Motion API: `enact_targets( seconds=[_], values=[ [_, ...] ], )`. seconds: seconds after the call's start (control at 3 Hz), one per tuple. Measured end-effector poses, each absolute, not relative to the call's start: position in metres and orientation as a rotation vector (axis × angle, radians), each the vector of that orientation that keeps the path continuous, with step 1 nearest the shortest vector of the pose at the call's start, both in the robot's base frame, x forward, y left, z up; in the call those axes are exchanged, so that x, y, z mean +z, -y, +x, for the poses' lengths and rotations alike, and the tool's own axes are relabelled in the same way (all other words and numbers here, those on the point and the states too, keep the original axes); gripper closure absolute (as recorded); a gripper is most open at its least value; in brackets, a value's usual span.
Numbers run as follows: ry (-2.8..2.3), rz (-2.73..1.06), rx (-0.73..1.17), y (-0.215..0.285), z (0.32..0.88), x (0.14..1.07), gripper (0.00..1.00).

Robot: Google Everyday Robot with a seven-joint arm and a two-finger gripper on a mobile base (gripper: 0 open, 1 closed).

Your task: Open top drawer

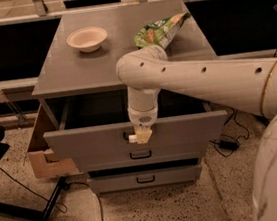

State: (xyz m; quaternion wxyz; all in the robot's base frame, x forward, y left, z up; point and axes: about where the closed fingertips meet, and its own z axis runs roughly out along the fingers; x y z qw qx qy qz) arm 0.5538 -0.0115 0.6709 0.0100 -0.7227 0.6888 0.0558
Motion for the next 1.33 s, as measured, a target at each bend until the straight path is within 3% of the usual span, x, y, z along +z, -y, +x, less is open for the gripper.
enact_targets(
  seconds=[1.33],
  values=[
    [-2.181, -2.261, 0.201, 0.017, 0.528, 0.671, 1.0]
  ],
)
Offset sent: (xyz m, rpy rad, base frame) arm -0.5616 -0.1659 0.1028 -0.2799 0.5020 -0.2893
